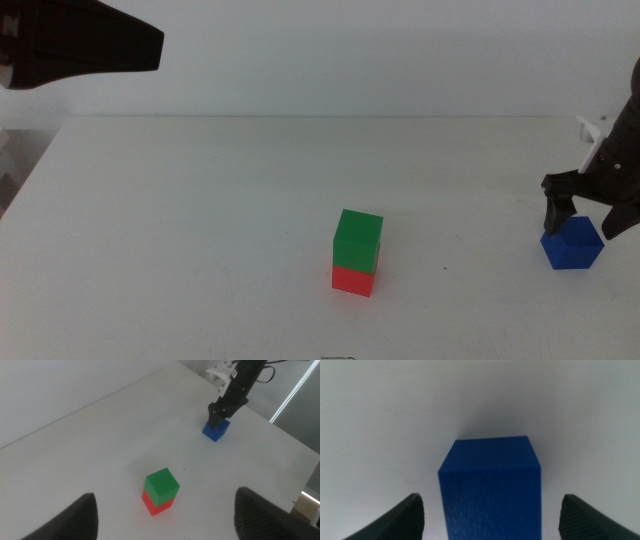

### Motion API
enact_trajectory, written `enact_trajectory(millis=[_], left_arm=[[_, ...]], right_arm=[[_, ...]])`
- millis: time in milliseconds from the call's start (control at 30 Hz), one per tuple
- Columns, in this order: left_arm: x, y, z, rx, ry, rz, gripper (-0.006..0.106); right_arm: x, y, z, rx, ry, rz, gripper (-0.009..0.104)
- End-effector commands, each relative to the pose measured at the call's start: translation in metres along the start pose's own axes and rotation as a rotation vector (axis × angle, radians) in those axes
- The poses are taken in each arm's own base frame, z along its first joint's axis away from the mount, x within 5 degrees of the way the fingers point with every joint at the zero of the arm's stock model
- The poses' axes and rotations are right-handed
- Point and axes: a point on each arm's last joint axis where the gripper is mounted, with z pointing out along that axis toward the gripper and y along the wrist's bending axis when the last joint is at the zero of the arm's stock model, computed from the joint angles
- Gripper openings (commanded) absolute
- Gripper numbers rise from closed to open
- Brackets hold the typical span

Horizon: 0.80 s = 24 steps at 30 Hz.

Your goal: Stack red cubes first, then green, then blue cubes in a specific spot.

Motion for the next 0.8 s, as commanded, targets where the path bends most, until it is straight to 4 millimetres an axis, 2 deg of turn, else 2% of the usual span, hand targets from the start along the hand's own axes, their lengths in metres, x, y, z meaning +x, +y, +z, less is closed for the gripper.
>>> enact_trajectory(millis=[0, 200, 300, 400, 467, 500, 533, 600, 767], left_arm=[[-0.009, -0.010, -0.006, 0.028, -0.066, 0.004, 0.093], [-0.009, -0.010, -0.006, 0.028, -0.066, 0.004, 0.093], [-0.009, -0.010, -0.006, 0.028, -0.066, 0.004, 0.093], [-0.009, -0.010, -0.006, 0.028, -0.066, 0.004, 0.093], [-0.009, -0.010, -0.006, 0.028, -0.066, 0.004, 0.093], [-0.009, -0.010, -0.006, 0.028, -0.066, 0.004, 0.093], [-0.009, -0.010, -0.006, 0.028, -0.066, 0.004, 0.093], [-0.009, -0.010, -0.006, 0.028, -0.066, 0.004, 0.093], [-0.009, -0.010, -0.006, 0.028, -0.066, 0.004, 0.093]], right_arm=[[-0.004, 0.002, -0.021, -0.007, -0.071, -0.011, 0.090], [-0.007, 0.002, -0.002, -0.017, -0.025, -0.002, 0.088], [-0.008, 0.001, 0.005, -0.012, -0.009, 0.013, 0.077], [-0.009, -0.001, 0.004, 0.014, -0.020, 0.033, 0.047], [-0.008, -0.002, -0.003, 0.026, -0.037, 0.027, 0.016], [-0.007, -0.001, -0.008, 0.029, -0.045, 0.021, 0.004], [-0.004, 0.000, -0.016, 0.029, -0.054, 0.014, -0.002], [0.003, 0.007, -0.038, 0.024, -0.086, 0.021, -0.001], [0.040, 0.038, -0.101, 0.000, -0.129, 0.065, -0.001]])
